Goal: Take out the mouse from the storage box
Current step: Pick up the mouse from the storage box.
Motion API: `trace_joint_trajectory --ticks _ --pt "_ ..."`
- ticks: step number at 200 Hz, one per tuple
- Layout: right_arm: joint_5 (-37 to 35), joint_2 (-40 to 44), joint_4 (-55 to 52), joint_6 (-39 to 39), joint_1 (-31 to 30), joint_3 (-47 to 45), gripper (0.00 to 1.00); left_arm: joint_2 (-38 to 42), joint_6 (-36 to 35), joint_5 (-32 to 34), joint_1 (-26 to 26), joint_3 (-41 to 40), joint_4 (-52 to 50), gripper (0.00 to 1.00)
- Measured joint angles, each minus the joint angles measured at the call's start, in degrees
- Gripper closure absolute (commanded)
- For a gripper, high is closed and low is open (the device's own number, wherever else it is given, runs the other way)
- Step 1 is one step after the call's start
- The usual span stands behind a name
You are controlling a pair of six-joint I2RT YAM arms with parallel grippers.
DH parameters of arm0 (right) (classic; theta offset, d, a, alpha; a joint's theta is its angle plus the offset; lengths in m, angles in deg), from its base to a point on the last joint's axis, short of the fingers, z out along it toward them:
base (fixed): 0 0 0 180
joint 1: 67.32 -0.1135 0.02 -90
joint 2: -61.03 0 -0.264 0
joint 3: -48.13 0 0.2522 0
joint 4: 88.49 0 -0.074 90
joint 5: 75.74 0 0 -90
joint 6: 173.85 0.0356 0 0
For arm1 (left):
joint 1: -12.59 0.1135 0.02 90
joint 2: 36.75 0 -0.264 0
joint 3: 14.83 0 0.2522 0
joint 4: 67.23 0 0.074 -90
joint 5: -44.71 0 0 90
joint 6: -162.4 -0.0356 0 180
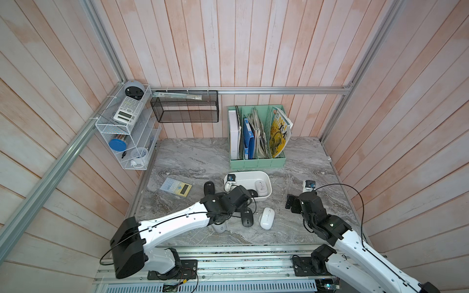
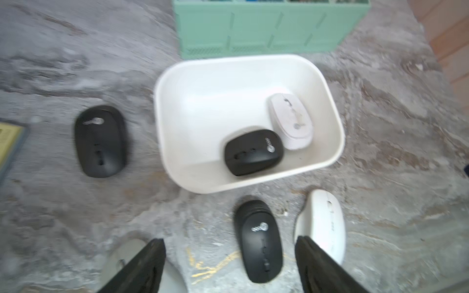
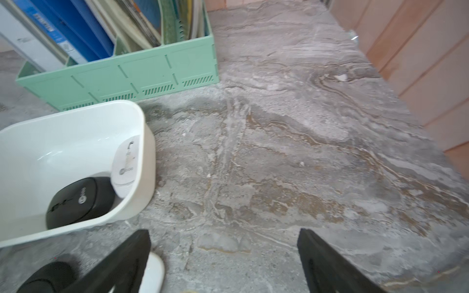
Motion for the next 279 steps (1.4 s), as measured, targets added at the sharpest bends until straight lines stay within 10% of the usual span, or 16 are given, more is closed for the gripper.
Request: trace_joint_trajectory --ticks 85,205,279 --pt "5.79 -29.88 -2.01 -2.16 -9.29 21.20 0.04 29.29 -7.34 6.03 14.51 -20.76 0.09 0.00" --pt "0.50 -60.67 -16.15 -1.18 -11.72 48.81 0.22 34.23 -11.82 4.15 15.47 -27.82 7.52 0.00" --pt "-0.76 -65.75 -19.63 1.01 -10.97 50.03 0.25 35.15 -11.47 4.17 15.47 -27.89 7.48 0.00"
